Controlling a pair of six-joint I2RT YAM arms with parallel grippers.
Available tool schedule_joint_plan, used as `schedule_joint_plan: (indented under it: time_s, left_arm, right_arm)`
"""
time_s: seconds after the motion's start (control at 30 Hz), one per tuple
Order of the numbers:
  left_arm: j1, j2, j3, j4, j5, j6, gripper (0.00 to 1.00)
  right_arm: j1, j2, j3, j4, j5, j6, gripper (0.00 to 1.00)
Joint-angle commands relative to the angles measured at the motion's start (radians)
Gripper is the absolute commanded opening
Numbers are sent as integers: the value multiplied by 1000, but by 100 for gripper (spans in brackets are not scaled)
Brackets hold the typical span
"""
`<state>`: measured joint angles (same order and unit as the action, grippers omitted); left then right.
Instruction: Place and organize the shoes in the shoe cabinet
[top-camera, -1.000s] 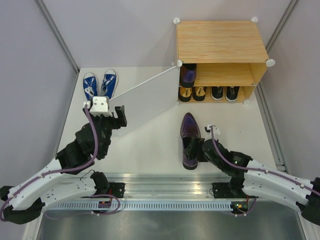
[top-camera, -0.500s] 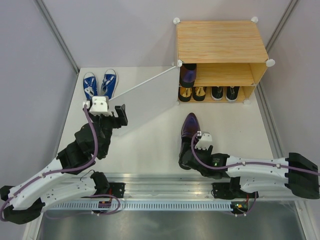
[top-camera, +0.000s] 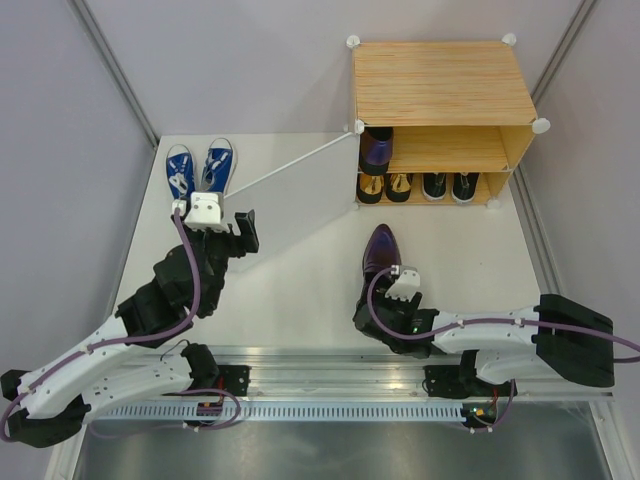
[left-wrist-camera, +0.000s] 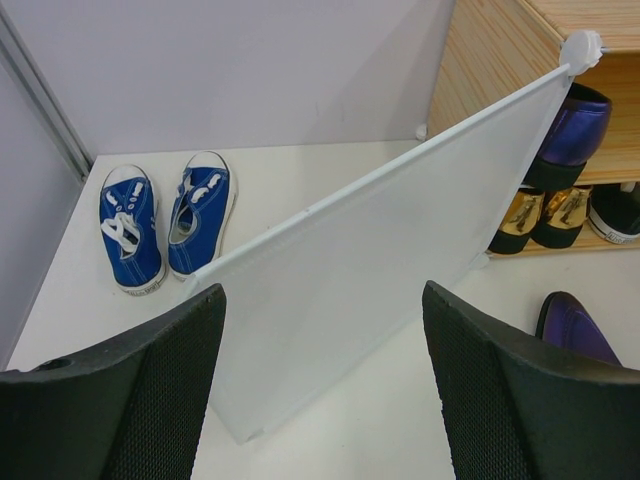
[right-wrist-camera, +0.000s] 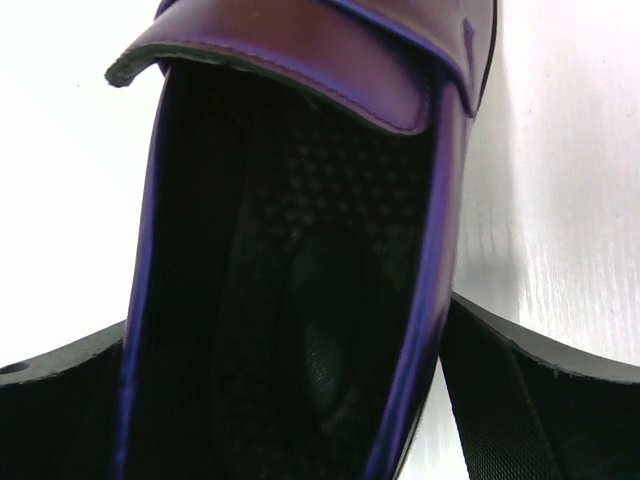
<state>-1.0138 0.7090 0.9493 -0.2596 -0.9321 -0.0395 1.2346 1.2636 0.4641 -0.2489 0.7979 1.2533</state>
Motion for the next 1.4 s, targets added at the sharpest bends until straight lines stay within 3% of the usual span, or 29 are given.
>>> schedule_joint_plan:
  time_s: [0.0,0.2,0.3,0.4,0.53,0.67,0.7,0.73,0.8,0.87,1.37]
  left_arm:
    - [4,0,3,-3,19,6,82]
    - [4,3,2,-6,33,3,83]
    - [4,4,0,-6,38,1,83]
    - [4,10,0,-7,41,1,83]
    - [4,21,2,-10,47,0,83]
    - [4,24,3,-13,52,-2,83]
    - [4,24,3,-13,53,-2,83]
    - [3,23,3,-15,53,-2,83]
    - [4,27,3,-15,53,0,84]
    - [4,32,3,-15,56,1,84]
    - [4,40,6,-24,72,0,84]
  right_arm:
    - [-56,20,-81,59,23,-70,95]
    - [-136,-12,-91,62,-38,-184,71]
    - [-162,-24,-87,62,-92,-254,52]
    - [-162,-49,-50,43,-160,-383,43]
    - [-138,-49,57,-108,-229,-434,38]
    - [-115,-43,99,-153,-195,-451,50]
    - [-115,-41,91,-148,-193,-453,67]
    - [-115,-36,87,-141,-193,-454,75]
    - [-115,-15,74,-144,-186,-430,91]
    - [-113,0,64,-135,-187,-405,98]
    - [-115,-53,47,-89,-118,-227,98]
